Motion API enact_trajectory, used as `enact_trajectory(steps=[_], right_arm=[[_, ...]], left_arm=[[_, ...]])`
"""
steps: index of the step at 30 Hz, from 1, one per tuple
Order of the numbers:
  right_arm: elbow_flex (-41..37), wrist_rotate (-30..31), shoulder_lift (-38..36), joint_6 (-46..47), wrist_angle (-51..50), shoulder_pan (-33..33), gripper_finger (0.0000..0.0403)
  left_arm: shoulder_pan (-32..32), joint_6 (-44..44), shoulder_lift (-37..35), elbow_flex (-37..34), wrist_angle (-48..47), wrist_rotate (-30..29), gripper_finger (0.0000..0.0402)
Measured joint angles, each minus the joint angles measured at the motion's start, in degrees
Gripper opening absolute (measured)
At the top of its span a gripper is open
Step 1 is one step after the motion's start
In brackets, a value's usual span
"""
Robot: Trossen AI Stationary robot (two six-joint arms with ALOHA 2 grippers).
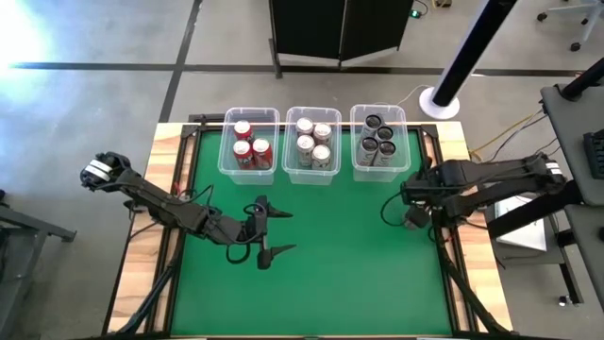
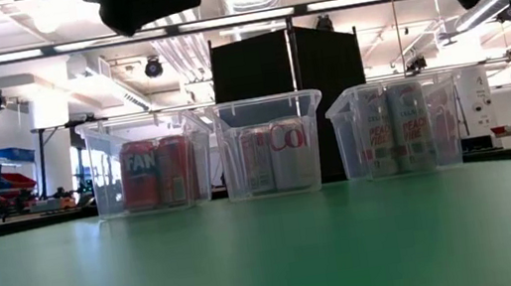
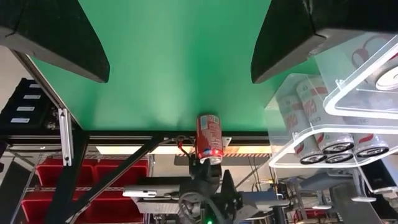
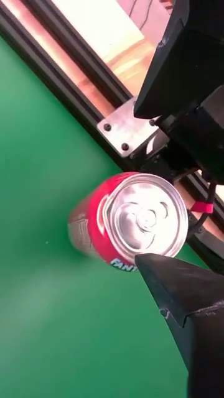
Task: Sort soda cans
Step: Put the orange soda can into the left transparent bin
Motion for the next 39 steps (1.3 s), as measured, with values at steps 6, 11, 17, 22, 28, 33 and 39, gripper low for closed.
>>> enact_trajectory(steps=[6, 11, 17, 22, 28, 33, 39], right_arm=[[-1.49, -4.16, 0.09, -3.27, 3.87, -2.68, 0.0368], [-3.44, -8.62, 0.17, -3.43, 6.96, -2.68, 0.0368], [-3.66, -8.58, 0.15, -4.24, 7.56, -2.68, 0.0368], [-1.46, -3.79, 0.26, -5.54, 5.80, -2.68, 0.0368], [1.84, 0.31, -0.08, -5.46, 1.81, -2.68, 0.0368], [0.70, -0.42, -0.52, -4.02, 1.86, -2.68, 0.0368], [-2.97, -3.71, -0.41, -2.95, 4.56, -2.68, 0.0368]], left_arm=[[0.00, 0.05, 0.00, 0.33, -0.09, 0.00, 0.0375], [0.00, 0.03, 0.00, 0.33, -0.41, 0.00, 0.0375], [0.00, -0.14, 0.00, 0.33, -1.23, 0.03, 0.0375], [0.00, -0.16, 0.00, 0.31, -1.42, 0.04, 0.0375], [0.00, -0.17, 0.00, 0.31, -1.38, 0.04, 0.0375], [0.00, -0.19, 0.00, 0.28, -1.36, 0.04, 0.0375], [0.00, -0.40, 0.00, 0.28, -1.38, 0.04, 0.0375]])
